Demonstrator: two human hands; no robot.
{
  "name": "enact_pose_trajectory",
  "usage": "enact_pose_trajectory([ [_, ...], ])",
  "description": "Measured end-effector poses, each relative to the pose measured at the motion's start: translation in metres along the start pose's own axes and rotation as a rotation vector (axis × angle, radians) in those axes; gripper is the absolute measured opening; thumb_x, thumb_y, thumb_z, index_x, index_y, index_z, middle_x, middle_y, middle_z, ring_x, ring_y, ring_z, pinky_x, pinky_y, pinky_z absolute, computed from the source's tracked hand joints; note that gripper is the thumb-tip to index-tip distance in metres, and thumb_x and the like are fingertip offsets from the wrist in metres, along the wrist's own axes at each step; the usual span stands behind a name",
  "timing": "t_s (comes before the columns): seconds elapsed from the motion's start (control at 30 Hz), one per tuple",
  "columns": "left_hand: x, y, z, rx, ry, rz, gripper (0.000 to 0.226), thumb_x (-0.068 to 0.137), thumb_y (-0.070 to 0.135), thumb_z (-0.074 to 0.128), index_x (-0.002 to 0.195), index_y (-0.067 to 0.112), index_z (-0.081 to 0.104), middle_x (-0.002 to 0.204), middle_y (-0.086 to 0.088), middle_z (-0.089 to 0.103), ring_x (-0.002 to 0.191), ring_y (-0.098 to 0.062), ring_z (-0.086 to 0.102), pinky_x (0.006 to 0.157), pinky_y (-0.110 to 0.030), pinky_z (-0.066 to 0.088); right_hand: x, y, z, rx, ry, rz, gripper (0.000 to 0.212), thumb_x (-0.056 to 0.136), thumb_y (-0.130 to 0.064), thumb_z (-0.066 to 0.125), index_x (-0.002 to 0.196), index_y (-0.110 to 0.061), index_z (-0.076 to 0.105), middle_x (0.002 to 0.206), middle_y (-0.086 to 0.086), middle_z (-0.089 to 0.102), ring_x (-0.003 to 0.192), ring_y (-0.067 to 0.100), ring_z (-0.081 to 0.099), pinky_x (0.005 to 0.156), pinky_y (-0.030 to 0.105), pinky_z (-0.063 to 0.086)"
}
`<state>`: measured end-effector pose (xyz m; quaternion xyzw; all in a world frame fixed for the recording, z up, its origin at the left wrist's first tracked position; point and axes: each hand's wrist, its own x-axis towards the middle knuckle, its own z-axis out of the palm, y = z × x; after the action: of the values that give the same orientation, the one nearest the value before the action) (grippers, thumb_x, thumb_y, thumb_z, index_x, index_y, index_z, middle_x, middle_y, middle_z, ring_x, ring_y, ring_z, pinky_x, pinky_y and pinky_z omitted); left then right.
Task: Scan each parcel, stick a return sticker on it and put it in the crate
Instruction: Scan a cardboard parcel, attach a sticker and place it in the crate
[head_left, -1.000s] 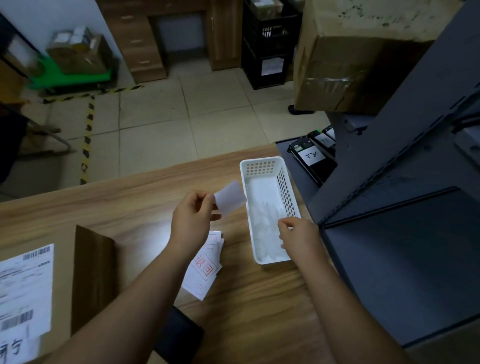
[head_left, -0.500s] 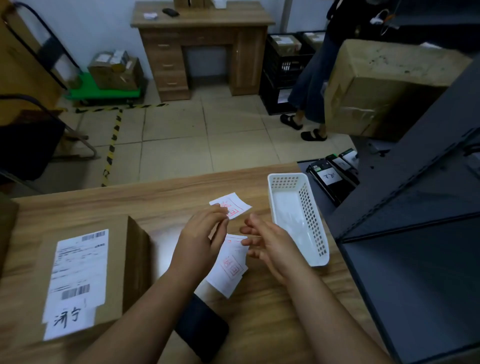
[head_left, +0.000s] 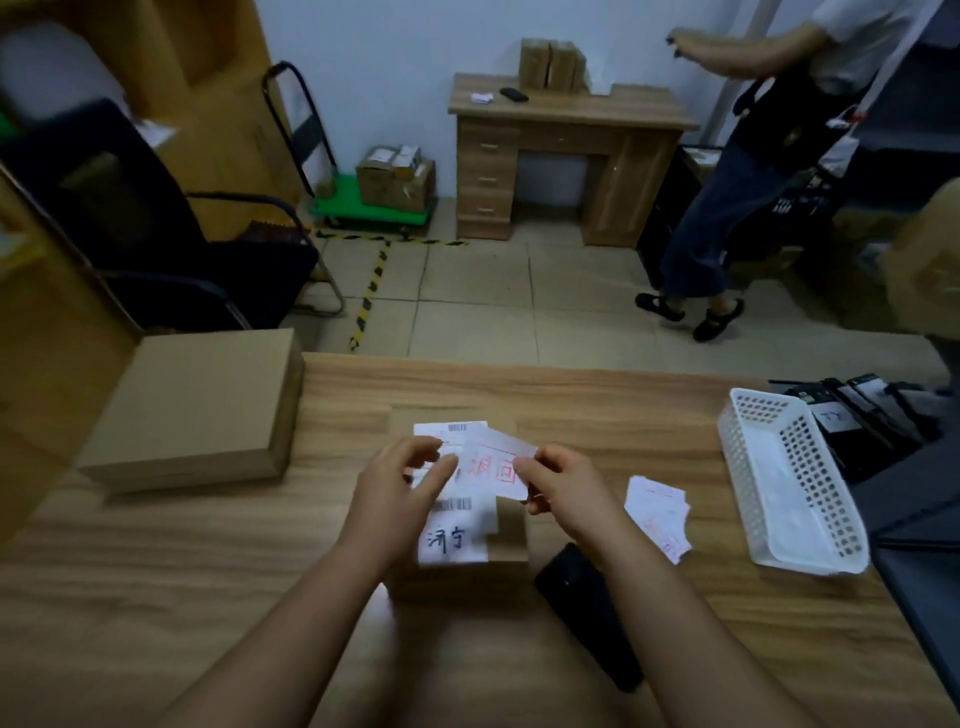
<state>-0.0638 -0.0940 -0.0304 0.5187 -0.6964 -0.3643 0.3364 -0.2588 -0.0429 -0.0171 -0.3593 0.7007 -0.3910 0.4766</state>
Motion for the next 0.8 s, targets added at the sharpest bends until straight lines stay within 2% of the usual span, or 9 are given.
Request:
enact_pose_trajectory([
  [0.07,0.0,-0.011,-0.014,-0.108,-0.086,-0.165,0.005,0.087,0.023,0.071,0.083,0.022,0.071,0.082,0.009,0.071,0.073,0.004,0.059,0.069,-0.016,0.045,-0.004,0.0,0.023,-0.075,-0.017,-0.019,0.024,0.092,-0.026,0.064,0.086,-0.003,0.067,0.082,0.019,0.07,0.064,0.016,0.059,0.064,0.033,0.048],
  [0.2,-0.004,-0.028,-0.028,-0.225,-0.158,-0.295,0.02,0.088,0.019,0.068,0.068,0.014,0.068,0.066,0.001,0.067,0.063,-0.01,0.057,0.065,-0.029,0.047,-0.01,-0.002,0.049,-0.06,0.026,0.01,0.009,0.092,-0.019,0.066,0.09,-0.014,0.073,0.08,0.005,0.072,0.063,0.011,0.06,0.053,0.018,0.046],
  [0.27,-0.005,-0.033,-0.027,-0.236,-0.161,-0.328,0.023,0.087,0.019,0.068,0.064,0.014,0.066,0.061,0.004,0.064,0.059,-0.013,0.055,0.059,-0.029,0.045,-0.01,0.0,0.055,-0.007,0.059,0.059,0.014,0.09,-0.017,0.068,0.103,-0.014,0.07,0.087,0.003,0.074,0.064,0.009,0.064,0.051,0.016,0.046],
  [0.37,-0.006,-0.037,-0.024,-0.296,-0.197,-0.376,0.02,0.085,0.025,0.069,0.068,0.014,0.067,0.066,0.001,0.067,0.058,-0.02,0.055,0.057,-0.037,0.047,-0.012,0.002,0.056,0.062,0.127,0.129,0.013,0.09,-0.014,0.068,0.101,-0.007,0.068,0.088,0.004,0.074,0.06,0.007,0.064,0.048,0.016,0.046],
  [0.43,-0.006,-0.042,-0.021,-0.312,-0.17,-0.395,0.013,0.087,0.024,0.069,0.076,0.016,0.067,0.075,-0.001,0.068,0.064,-0.021,0.058,0.064,-0.04,0.051,-0.013,0.006,0.047,0.044,0.204,0.144,0.008,0.091,-0.017,0.067,0.093,-0.009,0.068,0.085,0.003,0.073,0.061,0.01,0.06,0.052,0.02,0.045],
  [0.53,-0.005,-0.056,-0.02,0.043,-0.082,-0.132,0.009,0.084,0.029,0.07,0.088,0.022,0.065,0.096,0.006,0.064,0.088,-0.019,0.059,0.082,-0.033,0.046,-0.014,0.015,0.03,0.024,0.268,0.169,0.01,0.09,-0.022,0.068,0.088,-0.012,0.068,0.086,0.006,0.074,0.066,0.014,0.058,0.059,0.026,0.045],
  [0.63,-0.012,-0.069,-0.014,0.454,-0.216,0.106,0.032,0.083,0.042,0.068,0.111,0.029,0.064,0.131,0.01,0.05,0.124,-0.019,0.04,0.097,-0.036,0.033,-0.021,0.024,0.024,-0.053,0.224,0.212,0.014,0.09,-0.025,0.068,0.09,-0.011,0.068,0.086,0.005,0.075,0.071,0.017,0.063,0.063,0.029,0.046],
  [0.7,-0.019,-0.076,-0.01,0.495,-0.257,0.139,0.04,0.084,0.048,0.063,0.12,0.029,0.061,0.141,0.01,0.043,0.131,-0.014,0.025,0.1,-0.04,0.031,-0.026,0.032,0.027,-0.086,0.207,0.224,0.015,0.09,-0.028,0.068,0.09,-0.013,0.068,0.084,0.0,0.076,0.079,0.021,0.069,0.068,0.03,0.048],
  [0.8,-0.022,-0.078,-0.007,0.447,-0.221,0.154,0.043,0.084,0.045,0.064,0.123,0.027,0.061,0.144,0.009,0.041,0.131,-0.011,0.017,0.101,-0.043,0.033,-0.028,0.039,0.031,-0.071,0.191,0.23,0.016,0.091,-0.029,0.067,0.092,-0.013,0.068,0.085,-0.002,0.076,0.087,0.021,0.071,0.07,0.029,0.051],
])
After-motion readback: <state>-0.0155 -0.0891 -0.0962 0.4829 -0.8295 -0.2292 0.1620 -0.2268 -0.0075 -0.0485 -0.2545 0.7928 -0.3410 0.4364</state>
